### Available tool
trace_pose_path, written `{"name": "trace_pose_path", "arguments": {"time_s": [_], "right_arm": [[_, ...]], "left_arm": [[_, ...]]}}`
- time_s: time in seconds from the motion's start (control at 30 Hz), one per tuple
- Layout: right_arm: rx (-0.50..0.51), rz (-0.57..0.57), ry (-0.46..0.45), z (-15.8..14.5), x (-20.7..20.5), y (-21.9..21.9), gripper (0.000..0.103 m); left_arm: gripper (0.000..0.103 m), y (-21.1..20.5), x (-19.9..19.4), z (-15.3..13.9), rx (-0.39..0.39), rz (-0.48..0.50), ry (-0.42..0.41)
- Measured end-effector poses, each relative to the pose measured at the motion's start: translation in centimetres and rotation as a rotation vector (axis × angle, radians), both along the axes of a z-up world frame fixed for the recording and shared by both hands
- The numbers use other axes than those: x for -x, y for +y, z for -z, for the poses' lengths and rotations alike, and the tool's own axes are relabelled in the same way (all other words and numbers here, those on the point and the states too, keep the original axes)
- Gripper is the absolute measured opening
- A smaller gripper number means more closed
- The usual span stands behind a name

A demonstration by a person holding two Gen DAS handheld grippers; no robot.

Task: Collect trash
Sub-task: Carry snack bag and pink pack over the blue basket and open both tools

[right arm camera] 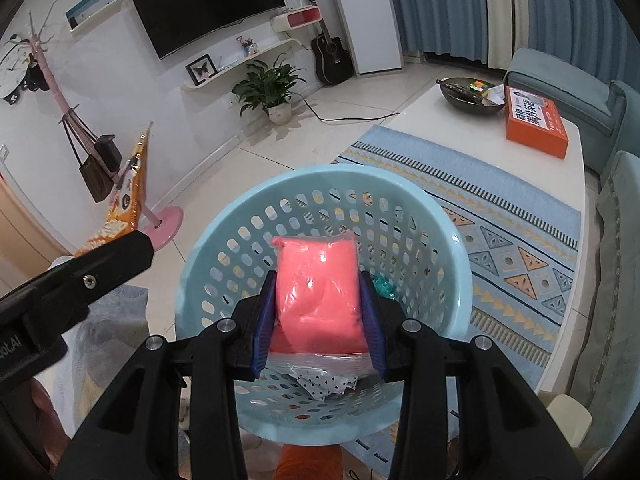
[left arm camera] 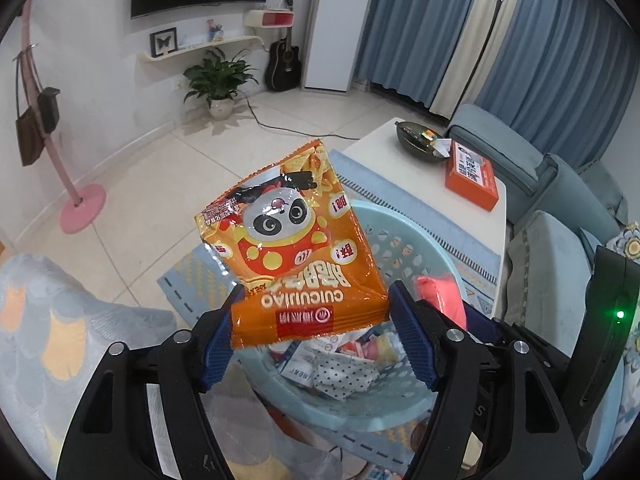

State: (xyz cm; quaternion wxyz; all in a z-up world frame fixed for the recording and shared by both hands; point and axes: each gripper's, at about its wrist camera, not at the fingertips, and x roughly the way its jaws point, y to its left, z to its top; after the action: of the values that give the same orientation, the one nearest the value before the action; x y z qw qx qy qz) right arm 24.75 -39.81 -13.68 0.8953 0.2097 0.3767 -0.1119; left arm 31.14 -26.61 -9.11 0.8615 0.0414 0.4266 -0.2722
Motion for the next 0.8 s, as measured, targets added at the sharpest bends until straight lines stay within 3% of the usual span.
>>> {"name": "trace_pose_path", "arguments": {"time_s": [0.23,0.6,0.8], "right_arm": [[0.001,-0.004,-0.004,-0.1,0.0,0.3,0.054],[0.012,-0.042,-0.027,-1.8,0.9,2.0,0.054],[0.032,-0.084,-0.076,-4.7,2.5,4.3,0.054]], "left_arm": [[0.081,0.8,0.4,-0.7,0.012,-0.014,-0.012],[0.084,3.6,2.3,-3.1,0.082,-0.035,-0.057],[0.084,6.7,5.1,-5.6,0.135,-0.065,-0.108]]}}
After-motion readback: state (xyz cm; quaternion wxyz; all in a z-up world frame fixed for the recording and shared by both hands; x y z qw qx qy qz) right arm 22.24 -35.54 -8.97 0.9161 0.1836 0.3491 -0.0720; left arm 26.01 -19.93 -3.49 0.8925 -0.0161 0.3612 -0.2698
